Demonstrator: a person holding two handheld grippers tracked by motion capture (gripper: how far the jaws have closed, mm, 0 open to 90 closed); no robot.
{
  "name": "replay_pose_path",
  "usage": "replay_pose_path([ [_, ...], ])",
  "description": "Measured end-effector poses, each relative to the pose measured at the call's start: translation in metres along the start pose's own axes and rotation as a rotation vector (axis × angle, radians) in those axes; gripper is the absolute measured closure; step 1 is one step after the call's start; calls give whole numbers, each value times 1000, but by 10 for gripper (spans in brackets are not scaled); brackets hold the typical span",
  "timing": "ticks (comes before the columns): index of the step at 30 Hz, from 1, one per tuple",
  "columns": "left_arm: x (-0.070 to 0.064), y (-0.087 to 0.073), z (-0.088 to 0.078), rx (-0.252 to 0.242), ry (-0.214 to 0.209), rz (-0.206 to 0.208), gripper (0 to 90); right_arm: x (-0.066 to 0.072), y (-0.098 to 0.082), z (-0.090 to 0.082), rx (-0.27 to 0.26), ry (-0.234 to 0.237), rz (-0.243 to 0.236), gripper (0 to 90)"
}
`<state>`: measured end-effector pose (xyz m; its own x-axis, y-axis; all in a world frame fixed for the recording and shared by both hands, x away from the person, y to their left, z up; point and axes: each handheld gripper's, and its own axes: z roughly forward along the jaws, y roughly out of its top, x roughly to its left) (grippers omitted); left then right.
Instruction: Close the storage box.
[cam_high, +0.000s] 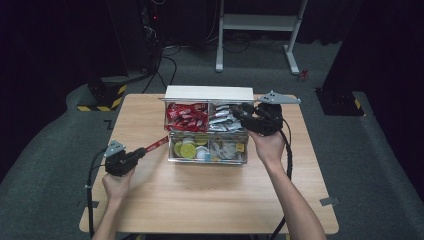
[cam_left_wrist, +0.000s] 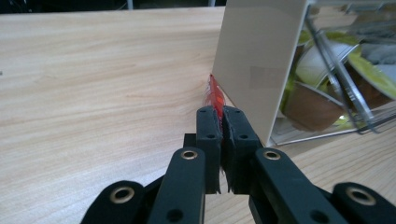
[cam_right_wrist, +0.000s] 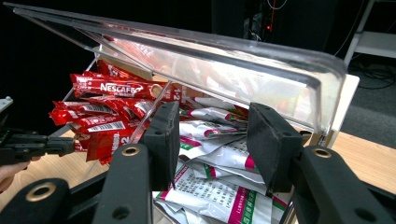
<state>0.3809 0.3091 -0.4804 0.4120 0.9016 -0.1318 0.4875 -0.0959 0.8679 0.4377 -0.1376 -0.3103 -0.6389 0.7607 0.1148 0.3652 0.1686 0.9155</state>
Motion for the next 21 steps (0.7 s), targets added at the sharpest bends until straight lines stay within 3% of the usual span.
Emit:
replay_pose_path([
  [7,1,-8,12,25,16,-4,858,0,0,0,-2,-1,0,544],
  [13,-1,-15,23,77,34,24,844,1,0,1,1,-9,-7,542],
  [17,2,-22,27,101,35,8,836,1,0,1,0,-10,-6,542],
  [21,2,-29,30,121,51,19,829,2,0,0,5,-12,-7,541],
])
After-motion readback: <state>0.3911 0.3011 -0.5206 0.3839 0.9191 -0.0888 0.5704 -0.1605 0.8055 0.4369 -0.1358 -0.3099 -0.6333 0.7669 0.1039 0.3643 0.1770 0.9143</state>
